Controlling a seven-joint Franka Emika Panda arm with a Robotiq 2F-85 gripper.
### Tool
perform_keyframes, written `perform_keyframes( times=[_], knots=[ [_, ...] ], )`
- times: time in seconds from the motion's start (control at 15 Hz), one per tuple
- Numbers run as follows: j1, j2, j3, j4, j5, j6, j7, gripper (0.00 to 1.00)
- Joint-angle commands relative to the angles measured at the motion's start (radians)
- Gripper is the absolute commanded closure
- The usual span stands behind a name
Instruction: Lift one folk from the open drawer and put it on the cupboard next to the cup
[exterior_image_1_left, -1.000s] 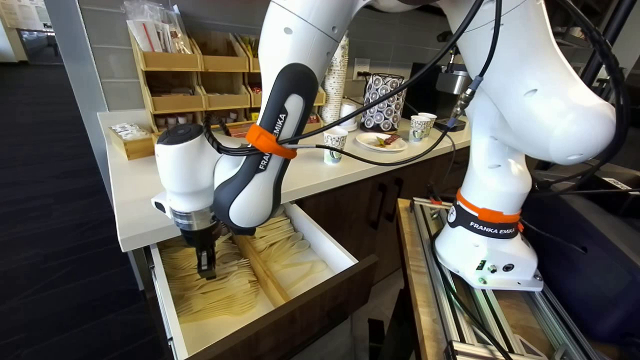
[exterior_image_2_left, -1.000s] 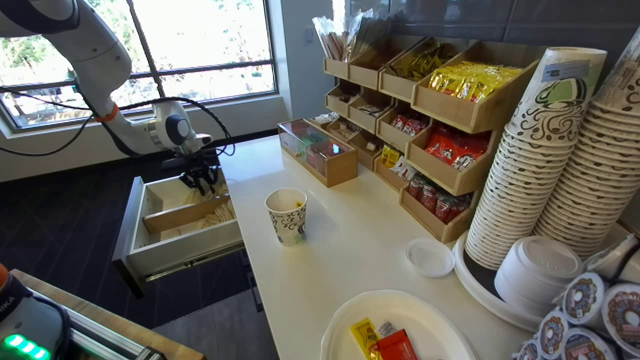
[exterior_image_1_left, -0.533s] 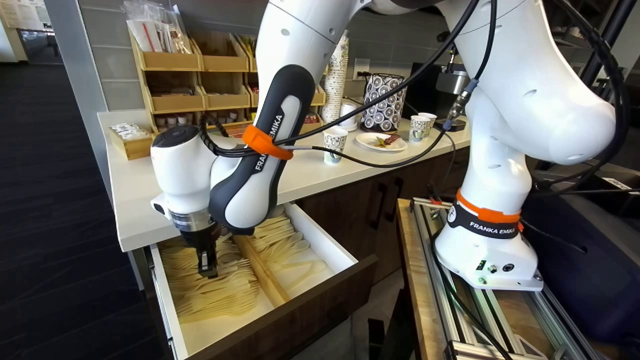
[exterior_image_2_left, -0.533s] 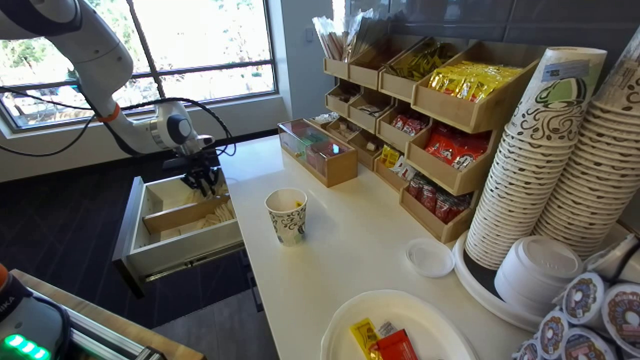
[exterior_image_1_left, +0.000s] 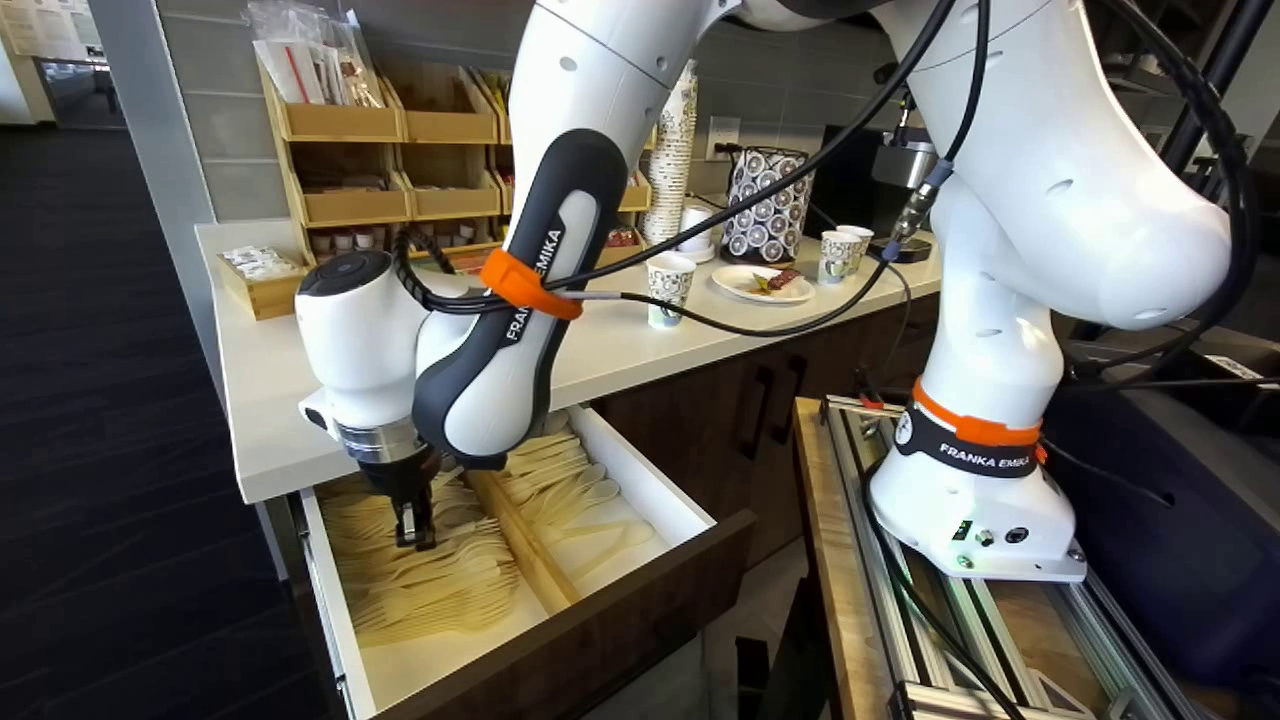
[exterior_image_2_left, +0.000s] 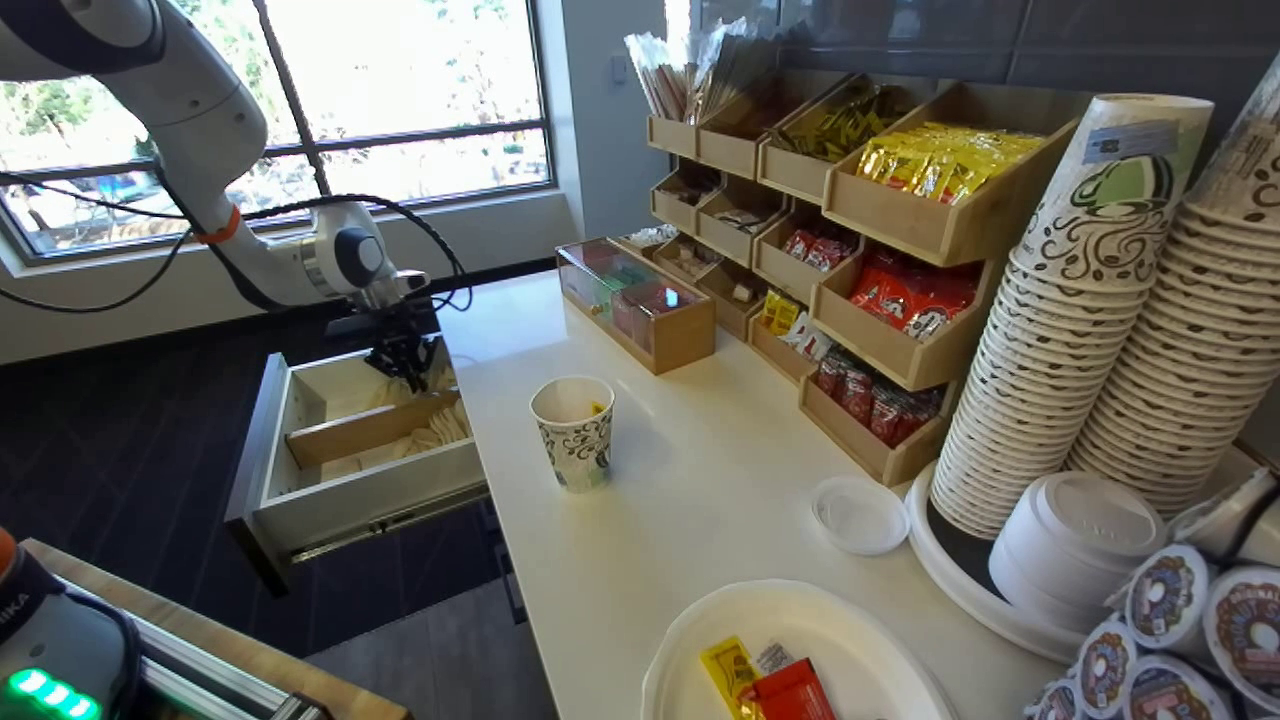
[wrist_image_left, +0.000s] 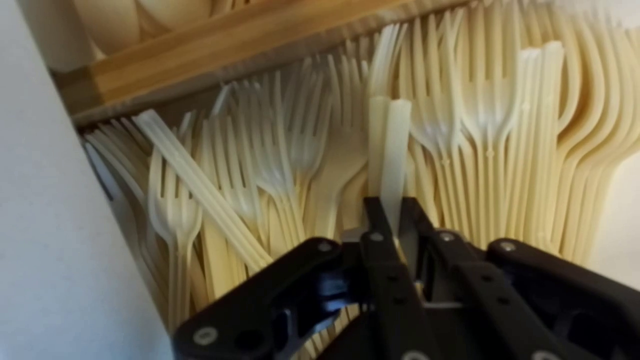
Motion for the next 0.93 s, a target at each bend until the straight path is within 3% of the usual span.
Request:
perform_keyframes(
  times=[0.0, 0.47, 0.87],
  knots=[
    [-0.001, 0.007, 0.006, 0.018, 0.006, -0.038, 0.003, 0.97],
    [-0.035, -0.086, 0.050, -0.005, 0.061, -0.189, -0.016, 0.97],
    [-0.139, -0.170, 0.147, 0.008, 0.220, -0.407, -0.148, 0.97]
  ],
)
